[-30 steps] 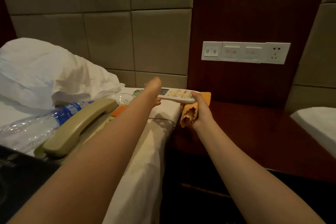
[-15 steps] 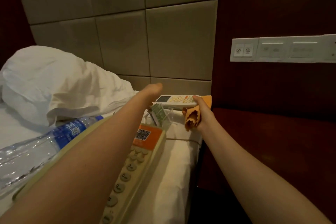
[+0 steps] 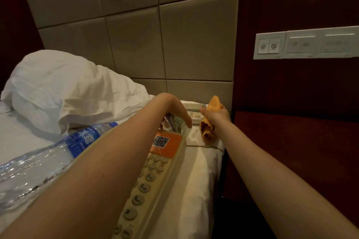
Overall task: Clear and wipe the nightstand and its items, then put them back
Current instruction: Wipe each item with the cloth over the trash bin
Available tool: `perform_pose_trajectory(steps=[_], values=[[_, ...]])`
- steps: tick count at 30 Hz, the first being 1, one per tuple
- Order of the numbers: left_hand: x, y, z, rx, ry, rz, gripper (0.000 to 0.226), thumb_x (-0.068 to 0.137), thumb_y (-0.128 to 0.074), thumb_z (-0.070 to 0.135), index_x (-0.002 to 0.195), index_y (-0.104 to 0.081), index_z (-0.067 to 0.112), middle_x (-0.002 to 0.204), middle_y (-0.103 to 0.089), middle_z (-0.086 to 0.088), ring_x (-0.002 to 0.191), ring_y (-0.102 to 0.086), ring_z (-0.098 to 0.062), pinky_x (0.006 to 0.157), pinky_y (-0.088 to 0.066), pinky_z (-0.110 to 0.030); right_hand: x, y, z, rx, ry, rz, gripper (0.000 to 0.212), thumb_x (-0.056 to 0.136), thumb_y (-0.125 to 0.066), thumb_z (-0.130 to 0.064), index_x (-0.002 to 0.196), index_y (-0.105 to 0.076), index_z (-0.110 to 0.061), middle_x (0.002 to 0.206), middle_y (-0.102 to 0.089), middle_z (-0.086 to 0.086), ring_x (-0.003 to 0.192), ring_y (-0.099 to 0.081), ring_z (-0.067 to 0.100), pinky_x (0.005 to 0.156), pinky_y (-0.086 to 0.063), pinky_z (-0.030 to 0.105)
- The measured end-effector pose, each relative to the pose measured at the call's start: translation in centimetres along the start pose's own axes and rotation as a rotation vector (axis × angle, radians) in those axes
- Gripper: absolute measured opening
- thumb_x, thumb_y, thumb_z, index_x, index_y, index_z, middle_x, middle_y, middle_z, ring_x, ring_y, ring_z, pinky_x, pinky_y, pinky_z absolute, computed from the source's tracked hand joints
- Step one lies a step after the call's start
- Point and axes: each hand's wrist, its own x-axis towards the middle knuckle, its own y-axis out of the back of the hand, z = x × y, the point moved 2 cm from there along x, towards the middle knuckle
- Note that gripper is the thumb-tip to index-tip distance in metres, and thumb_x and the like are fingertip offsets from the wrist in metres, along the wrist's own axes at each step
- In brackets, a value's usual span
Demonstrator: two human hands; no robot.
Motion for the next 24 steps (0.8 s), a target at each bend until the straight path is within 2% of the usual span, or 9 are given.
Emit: perform_pose_trajectory(steps=[4,6,10,12,14,16,19,21,24], values=[[-1.0,-0.6,0.5,0.028,-0.033,0.055,0.05,0.087,-0.063,0.02,0.131,-0.046,0.001,0.128,-0.057,-0.014,0.118,-0.054,-0.026,0.084,-0.046,-0.031,-0.7,0.8,0.1,-0.01,0.029,-0.01,0.074,0.082,-0.069,-0.033,0.142,-0.032,-0.012,0.136,-0.049,0.011,0.123,-0.048,0.031,0.102,-0.041,0.04],[-1.5,-0.2,0.8,0.02,-0.057,0.142,0.049,0.084,-0.067,0.02,0.125,-0.05,-0.001,0.125,-0.058,-0.015,0.114,-0.056,-0.027,0.087,-0.048,-0.03,-1.4,1.8,-0.1,-0.012,0.053,0.003,0.071,0.081,-0.068,-0.032,0.14,-0.034,-0.012,0.134,-0.05,0.011,0.121,-0.05,0.031,0.102,-0.042,0.042],[-3.0,0.6,1.9,-0.09,-0.146,0.28,0.053,0.075,-0.075,0.025,0.118,-0.054,0.0,0.106,-0.059,-0.012,0.096,-0.057,-0.024,0.086,-0.051,-0.031,-3.2,3.8,-0.4,0.173,0.035,-0.06,0.068,0.08,-0.065,-0.028,0.14,-0.036,-0.013,0.127,-0.054,0.015,0.111,-0.056,0.034,0.098,-0.047,0.047],[-4.3,0.5,3.1,-0.143,-0.208,0.305,0.056,0.075,-0.075,0.025,0.119,-0.053,0.0,0.111,-0.059,-0.013,0.097,-0.057,-0.024,0.084,-0.051,-0.03,-4.6,5.1,-0.5,0.239,0.039,-0.083,0.067,0.081,-0.063,-0.029,0.139,-0.036,-0.013,0.125,-0.053,0.017,0.108,-0.058,0.037,0.095,-0.047,0.05],[-5.7,-0.3,4.3,-0.197,-0.265,0.302,0.058,0.074,-0.076,0.026,0.12,-0.052,0.0,0.115,-0.059,-0.013,0.1,-0.057,-0.025,0.084,-0.051,-0.031,-6.2,6.9,-0.7,0.241,0.075,-0.074,0.06,0.085,-0.059,-0.029,0.138,-0.036,-0.011,0.125,-0.053,0.018,0.106,-0.058,0.036,0.094,-0.048,0.049],[-7.0,-1.6,5.5,-0.238,-0.315,0.27,0.058,0.074,-0.075,0.028,0.12,-0.052,0.002,0.115,-0.058,-0.012,0.095,-0.055,-0.023,0.083,-0.051,-0.032,-8.0,9.1,-0.8,0.177,0.14,-0.054,0.05,0.091,-0.052,-0.027,0.136,-0.038,-0.008,0.124,-0.053,0.017,0.101,-0.057,0.03,0.088,-0.05,0.041],[-8.9,-4.0,7.3,-0.264,-0.375,0.223,0.055,0.075,-0.075,0.028,0.119,-0.055,0.002,0.113,-0.059,-0.011,0.093,-0.055,-0.021,0.081,-0.051,-0.032,-10.3,13.2,-0.3,0.058,0.204,-0.018,0.046,0.096,-0.045,-0.026,0.138,-0.038,-0.008,0.127,-0.052,0.015,0.096,-0.051,0.024,0.076,-0.04,0.033],[-10.2,-5.8,8.4,-0.28,-0.413,0.194,0.053,0.073,-0.076,0.026,0.117,-0.059,0.004,0.113,-0.061,-0.01,0.093,-0.056,-0.02,0.075,-0.051,-0.03,-12.1,16.0,0.5,0.007,0.212,0.019,0.046,0.097,-0.045,-0.027,0.138,-0.039,-0.009,0.127,-0.053,0.015,0.1,-0.054,0.026,0.079,-0.043,0.036],[-12.3,-8.5,9.6,-0.304,-0.465,0.179,0.05,0.07,-0.078,0.026,0.114,-0.063,0.008,0.11,-0.064,-0.007,0.09,-0.058,-0.018,0.06,-0.047,-0.023,-15.1,19.4,2.1,-0.076,0.18,0.055,0.045,0.095,-0.046,-0.027,0.136,-0.042,-0.008,0.122,-0.056,0.018,0.108,-0.057,0.034,0.093,-0.047,0.044]])
